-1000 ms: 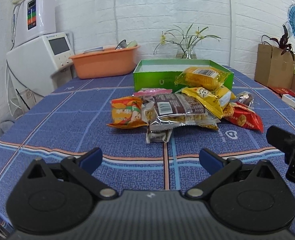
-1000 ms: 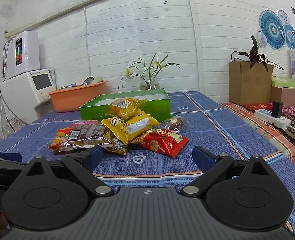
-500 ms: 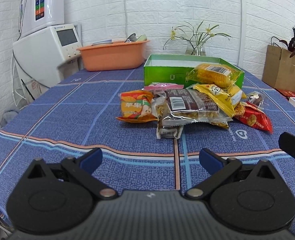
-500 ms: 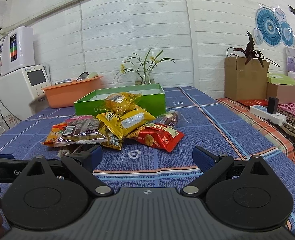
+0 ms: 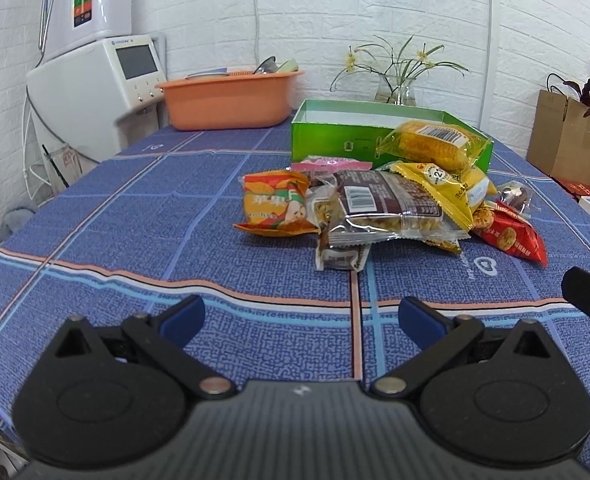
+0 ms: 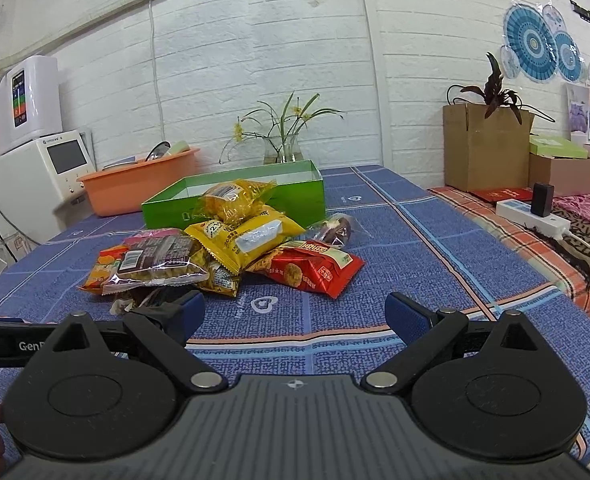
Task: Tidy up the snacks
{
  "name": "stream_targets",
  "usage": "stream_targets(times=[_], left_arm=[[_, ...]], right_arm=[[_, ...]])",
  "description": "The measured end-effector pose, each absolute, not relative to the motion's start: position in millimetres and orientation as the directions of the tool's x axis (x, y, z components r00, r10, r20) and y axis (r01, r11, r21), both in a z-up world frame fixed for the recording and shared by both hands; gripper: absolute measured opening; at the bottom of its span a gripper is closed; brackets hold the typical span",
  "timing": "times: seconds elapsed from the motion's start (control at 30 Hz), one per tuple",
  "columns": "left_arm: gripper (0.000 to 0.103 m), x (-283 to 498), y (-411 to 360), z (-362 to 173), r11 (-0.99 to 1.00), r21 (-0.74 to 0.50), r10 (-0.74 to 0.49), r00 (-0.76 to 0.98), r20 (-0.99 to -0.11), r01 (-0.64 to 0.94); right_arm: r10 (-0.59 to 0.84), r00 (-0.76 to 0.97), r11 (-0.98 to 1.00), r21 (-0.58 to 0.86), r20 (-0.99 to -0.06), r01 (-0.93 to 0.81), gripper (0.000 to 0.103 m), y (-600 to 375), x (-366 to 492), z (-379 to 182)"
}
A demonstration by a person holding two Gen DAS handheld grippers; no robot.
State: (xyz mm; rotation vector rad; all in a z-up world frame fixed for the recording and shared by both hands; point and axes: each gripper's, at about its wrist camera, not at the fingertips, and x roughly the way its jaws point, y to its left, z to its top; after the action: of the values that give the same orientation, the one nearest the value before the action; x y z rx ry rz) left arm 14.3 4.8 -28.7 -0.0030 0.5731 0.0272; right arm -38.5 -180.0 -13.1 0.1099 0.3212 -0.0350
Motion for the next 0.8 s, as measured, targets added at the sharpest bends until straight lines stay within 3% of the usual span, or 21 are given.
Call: stream_targets(times=[0.53,0.8], left_arm=[[0.103,13.9,1.9,-28.6,1.0,0.011,0.018,0.844,-0.535,-0.014],[0.103,13.7,5.6,-15.9,1.0,-0.001,-0.022,0.847,-0.531,0.026]], right_arm=[[0.021,0.958,0.996,0.093,-0.285,0.006,0.103,-175.7,-41.9,-10.2],[0.052,0.947,0.992,0.126,-0.317,-0.012,0.103,-178.5,-36.6,-1.3]])
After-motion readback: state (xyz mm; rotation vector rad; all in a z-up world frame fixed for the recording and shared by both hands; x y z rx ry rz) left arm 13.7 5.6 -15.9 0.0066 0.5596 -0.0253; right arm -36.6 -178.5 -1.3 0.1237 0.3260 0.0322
